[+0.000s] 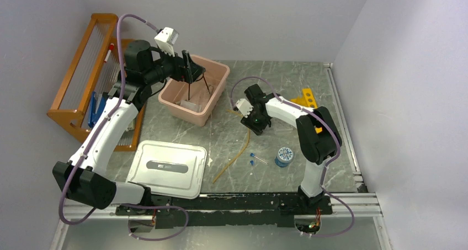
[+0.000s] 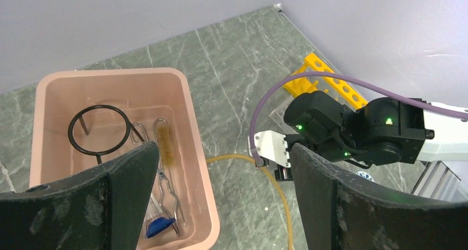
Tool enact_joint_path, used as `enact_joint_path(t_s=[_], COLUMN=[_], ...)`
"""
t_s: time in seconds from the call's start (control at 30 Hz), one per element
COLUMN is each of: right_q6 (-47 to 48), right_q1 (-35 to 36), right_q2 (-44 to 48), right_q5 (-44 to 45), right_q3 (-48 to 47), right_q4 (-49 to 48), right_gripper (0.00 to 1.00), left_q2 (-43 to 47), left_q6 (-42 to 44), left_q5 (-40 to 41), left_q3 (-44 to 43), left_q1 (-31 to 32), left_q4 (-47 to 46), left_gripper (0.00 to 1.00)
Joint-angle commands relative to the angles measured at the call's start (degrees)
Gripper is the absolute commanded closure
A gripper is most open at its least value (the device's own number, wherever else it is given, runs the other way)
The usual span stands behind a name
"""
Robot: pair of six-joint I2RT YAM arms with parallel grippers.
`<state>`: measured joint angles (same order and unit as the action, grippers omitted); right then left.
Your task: Organize the chemistry lab equipment
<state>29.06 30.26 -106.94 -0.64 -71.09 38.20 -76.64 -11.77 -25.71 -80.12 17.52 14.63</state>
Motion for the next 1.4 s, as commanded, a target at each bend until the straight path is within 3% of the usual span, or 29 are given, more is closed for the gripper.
enact_joint_path(t_s=[0.0, 0.23, 0.47, 0.87, 1.03, 1.1, 1.37], right_q6=[5.1, 7.7, 7.8, 4.4, -1.2, -5.0, -28.0], right_q1=[-2.2, -2.4, -2.4, -2.5, -3.1, -3.6, -5.2], right_q2=[-0.7, -3.2, -2.8, 15.0, 23.0, 25.8, 32.6], right_q5=[-5.8, -9.7, -9.9, -13.1, -14.1, -14.8, -18.1], right_q3=[-1.5, -1.6, -1.4, 5.9, 10.0, 11.5, 15.0], right_q4=[3.8, 6.1, 4.1, -14.0, -23.6, -28.9, -48.1], right_gripper=[0.53, 0.61, 0.83, 0.91, 0.91, 0.91, 0.92], left_q2=[-0.8, -2.3, -2.7, -0.6, 0.7, 0.8, 1.0], left_q6=[1.0, 0.4, -0.8, -4.2, -5.7, -5.8, -10.9], left_q5=[1.4, 0.8, -0.4, 1.7, 1.8, 0.2, -1.1], left_q3=[-3.0, -4.2, -3.6, 1.5, 4.9, 5.9, 14.3], left_q1=[0.7, 0.9, 1.1, 1.7, 2.3, 2.9, 7.9], left_q4=[-0.7, -1.5, -2.7, -5.9, -8.8, -9.7, -22.1], left_gripper=[0.08, 0.09, 0.09, 0.05, 0.03, 0.07, 0.13])
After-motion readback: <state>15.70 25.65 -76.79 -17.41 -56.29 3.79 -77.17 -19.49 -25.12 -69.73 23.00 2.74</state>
